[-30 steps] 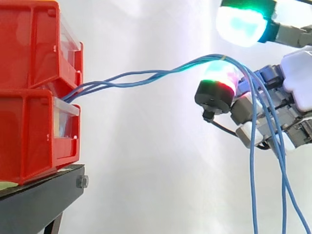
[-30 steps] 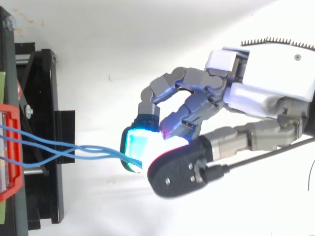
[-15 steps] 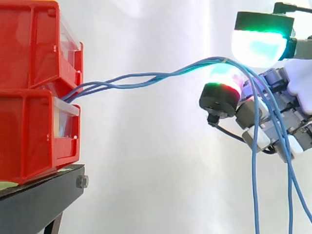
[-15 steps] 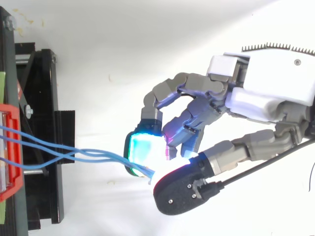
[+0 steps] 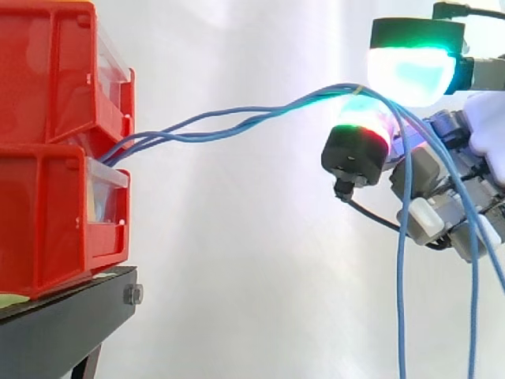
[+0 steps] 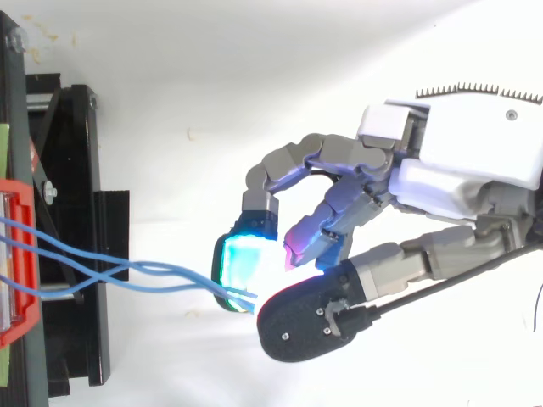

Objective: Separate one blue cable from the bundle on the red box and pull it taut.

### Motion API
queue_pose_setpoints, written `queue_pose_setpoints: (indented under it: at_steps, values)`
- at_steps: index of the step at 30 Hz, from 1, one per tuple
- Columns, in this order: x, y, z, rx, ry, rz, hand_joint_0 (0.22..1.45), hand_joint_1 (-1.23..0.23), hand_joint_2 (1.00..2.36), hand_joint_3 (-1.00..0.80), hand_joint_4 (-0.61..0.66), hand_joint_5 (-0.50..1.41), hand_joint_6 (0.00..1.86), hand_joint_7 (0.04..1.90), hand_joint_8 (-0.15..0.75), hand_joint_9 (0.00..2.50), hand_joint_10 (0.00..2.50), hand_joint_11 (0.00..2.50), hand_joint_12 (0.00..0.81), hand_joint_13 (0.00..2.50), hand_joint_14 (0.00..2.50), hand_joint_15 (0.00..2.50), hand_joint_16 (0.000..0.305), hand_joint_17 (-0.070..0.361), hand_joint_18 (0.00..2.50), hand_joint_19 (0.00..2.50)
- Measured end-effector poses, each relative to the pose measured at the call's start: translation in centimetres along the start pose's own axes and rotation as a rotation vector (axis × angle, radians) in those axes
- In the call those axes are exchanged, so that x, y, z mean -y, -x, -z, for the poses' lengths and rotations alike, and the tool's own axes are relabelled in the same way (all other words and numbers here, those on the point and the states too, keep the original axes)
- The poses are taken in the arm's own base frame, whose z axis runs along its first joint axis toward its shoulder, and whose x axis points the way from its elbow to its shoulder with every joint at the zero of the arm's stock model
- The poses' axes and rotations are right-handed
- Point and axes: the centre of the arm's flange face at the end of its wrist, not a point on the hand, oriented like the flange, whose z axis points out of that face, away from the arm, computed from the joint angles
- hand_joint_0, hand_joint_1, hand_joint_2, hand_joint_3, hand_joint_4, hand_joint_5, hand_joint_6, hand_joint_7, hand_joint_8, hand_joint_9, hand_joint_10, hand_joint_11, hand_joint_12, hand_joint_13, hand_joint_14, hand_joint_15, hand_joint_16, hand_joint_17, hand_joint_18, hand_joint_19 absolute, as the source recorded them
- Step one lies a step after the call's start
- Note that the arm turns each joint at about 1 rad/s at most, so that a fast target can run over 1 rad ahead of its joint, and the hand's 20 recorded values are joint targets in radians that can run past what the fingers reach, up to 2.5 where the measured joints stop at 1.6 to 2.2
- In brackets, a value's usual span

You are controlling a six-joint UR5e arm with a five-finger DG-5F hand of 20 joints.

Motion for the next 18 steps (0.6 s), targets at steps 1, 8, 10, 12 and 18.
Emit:
queue_pose_setpoints:
  at_steps: [1, 8, 10, 12, 18]
  values:
    - [0.0, 0.0, 0.0, 0.0, -0.002, -0.003, 0.6, -0.62, 1.01, -0.36, 0.01, -0.15, 0.82, 1.14, 0.33, 1.01, 0.02, 1.01, 0.39, 0.9, 0.02, 0.66, 0.048, 0.107, 0.85, 0.78]
    - [0.2, -0.4, 0.2, -0.004, -0.01, -0.011, 0.61, -0.5, 1.01, -0.43, 0.06, -0.13, 0.81, 1.15, 0.336, 1.15, 0.02, 1.02, 0.388, 0.94, 0.02, 0.65, 0.047, 0.106, 0.88, 0.77]
    - [0.3, -0.6, 0.2, -0.007, -0.01, -0.01, 0.61, -0.5, 1.01, -0.44, 0.07, -0.12, 0.8, 1.16, 0.328, 1.17, 0.02, 1.02, 0.387, 0.96, 0.02, 0.64, 0.046, 0.104, 0.89, 0.76]
    - [0.4, -0.8, 0.2, -0.01, -0.012, -0.011, 0.61, -0.5, 1.01, -0.44, 0.07, -0.12, 0.8, 1.17, 0.33, 1.19, 0.02, 1.02, 0.384, 0.96, 0.02, 0.65, 0.046, 0.104, 0.89, 0.76]
    - [0.9, -1.2, 0.3, -0.016, -0.015, -0.024, 0.62, -0.51, 1.0, -0.45, 0.09, -0.11, 0.79, 1.18, 0.331, 1.23, 0.02, 1.04, 0.387, 0.97, 0.02, 0.65, 0.046, 0.104, 0.9, 0.75]
